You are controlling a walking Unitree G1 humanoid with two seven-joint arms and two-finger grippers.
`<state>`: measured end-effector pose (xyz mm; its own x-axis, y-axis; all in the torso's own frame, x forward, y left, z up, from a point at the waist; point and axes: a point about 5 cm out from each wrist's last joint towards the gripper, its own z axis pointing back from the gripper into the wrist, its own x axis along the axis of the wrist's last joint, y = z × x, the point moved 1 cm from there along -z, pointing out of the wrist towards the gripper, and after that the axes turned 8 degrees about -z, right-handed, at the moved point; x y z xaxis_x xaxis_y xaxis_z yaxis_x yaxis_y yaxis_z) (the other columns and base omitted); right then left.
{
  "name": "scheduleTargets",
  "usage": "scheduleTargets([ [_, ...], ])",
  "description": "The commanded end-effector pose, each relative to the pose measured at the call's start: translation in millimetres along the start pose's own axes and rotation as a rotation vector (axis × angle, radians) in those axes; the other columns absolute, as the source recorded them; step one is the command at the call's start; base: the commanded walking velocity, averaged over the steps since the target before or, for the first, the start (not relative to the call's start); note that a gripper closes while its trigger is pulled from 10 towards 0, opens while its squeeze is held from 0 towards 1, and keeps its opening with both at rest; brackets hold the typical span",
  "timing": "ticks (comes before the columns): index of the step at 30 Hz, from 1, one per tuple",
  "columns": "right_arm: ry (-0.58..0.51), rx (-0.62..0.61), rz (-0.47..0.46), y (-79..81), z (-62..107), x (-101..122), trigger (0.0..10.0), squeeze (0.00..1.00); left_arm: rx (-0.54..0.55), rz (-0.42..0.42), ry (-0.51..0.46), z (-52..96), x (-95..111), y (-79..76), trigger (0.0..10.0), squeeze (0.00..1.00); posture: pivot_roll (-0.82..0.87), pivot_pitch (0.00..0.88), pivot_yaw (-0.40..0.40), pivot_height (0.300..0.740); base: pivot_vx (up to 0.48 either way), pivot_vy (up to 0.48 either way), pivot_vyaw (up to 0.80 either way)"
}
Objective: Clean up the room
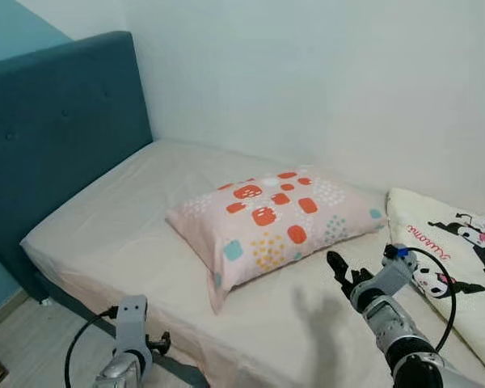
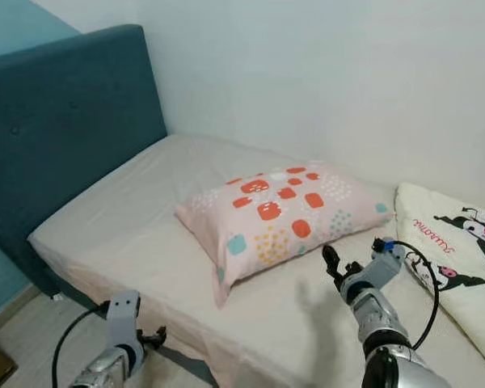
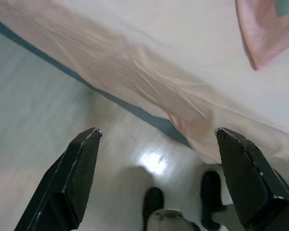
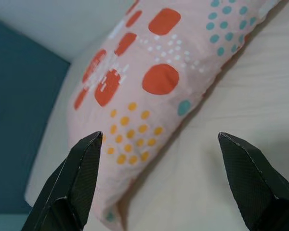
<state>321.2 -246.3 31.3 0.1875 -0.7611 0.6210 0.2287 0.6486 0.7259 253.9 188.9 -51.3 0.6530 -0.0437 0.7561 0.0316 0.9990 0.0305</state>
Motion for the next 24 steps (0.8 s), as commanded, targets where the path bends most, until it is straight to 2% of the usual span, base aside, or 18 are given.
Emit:
scheduleTargets([
  [1,-0.015,0.011,-0.056,0.7,-0.2,2,10.0,0.0,0.005,-0.03,-0.023,0.0,6,6.9,10.0,0.0,0.04,0.015,-0.007,0.645,0.0,0.0,0.0],
  [2,-0.015,0.011,-0.056,0.7,-0.2,2,10.0,0.0,0.005,-0.03,-0.023,0.0,6,6.9,10.0,0.0,0.04,0.015,-0.007,0.645,0.0,0.0,0.0],
  [6,-0.04,0.057,-0.13,7.3,-2.6,3,10.0,0.0,0.024,-0.06,-0.077,1.8,15,22.8,10.0,0.0,0.07,0.066,0.008,0.625,0.0,0.0,0.0],
  [12,-0.019,0.107,-0.146,18.4,-6.0,-6,10.0,0.0,0.047,-0.082,-0.108,5.6,18,38.9,10.0,0.0,0.11,0.131,0.03,0.61,0.0,0.0,0.0],
  [13,-0.005,0.14,-0.151,25.7,-8.1,-11,10.0,0.0,0.055,-0.089,-0.13,6.7,23,45.3,10.0,0.0,0.12,0.144,0.038,0.605,0.0,0.0,0.0],
  [14,-0.005,0.14,-0.151,25.7,-8.1,-11,10.0,0.0,0.055,-0.089,-0.13,6.7,23,45.3,10.0,0.0,0.12,0.144,0.038,0.605,0.0,0.0,0.0],
  [17,0.032,0.238,-0.152,46.2,-12.8,-23,10.0,0.0,0.065,-0.112,-0.199,8.8,40,57.5,10.0,0.0,0.13,0.188,0.064,0.59,0.0,0.0,0.0],
  [19,0.032,0.277,-0.142,55.7,-15.3,-23,10.0,0.0,0.058,-0.131,-0.238,9.0,51,60.1,10.0,0.0,0.14,0.208,0.067,0.58,0.0,0.0,0.0],
  [21,0.022,0.291,-0.147,58.6,-16.2,-21,10.0,0.0,0.054,-0.135,-0.256,9.3,56,61.0,10.0,0.0,0.14,0.23,0.074,0.575,0.0,0.0,0.0],
  [24,-0.025,0.33,-0.176,64.9,-18.3,-7,10.0,0.0,0.037,-0.155,-0.305,9.4,68,59.8,10.0,0.0,0.16,0.254,0.081,0.565,0.0,0.0,0.0],
])
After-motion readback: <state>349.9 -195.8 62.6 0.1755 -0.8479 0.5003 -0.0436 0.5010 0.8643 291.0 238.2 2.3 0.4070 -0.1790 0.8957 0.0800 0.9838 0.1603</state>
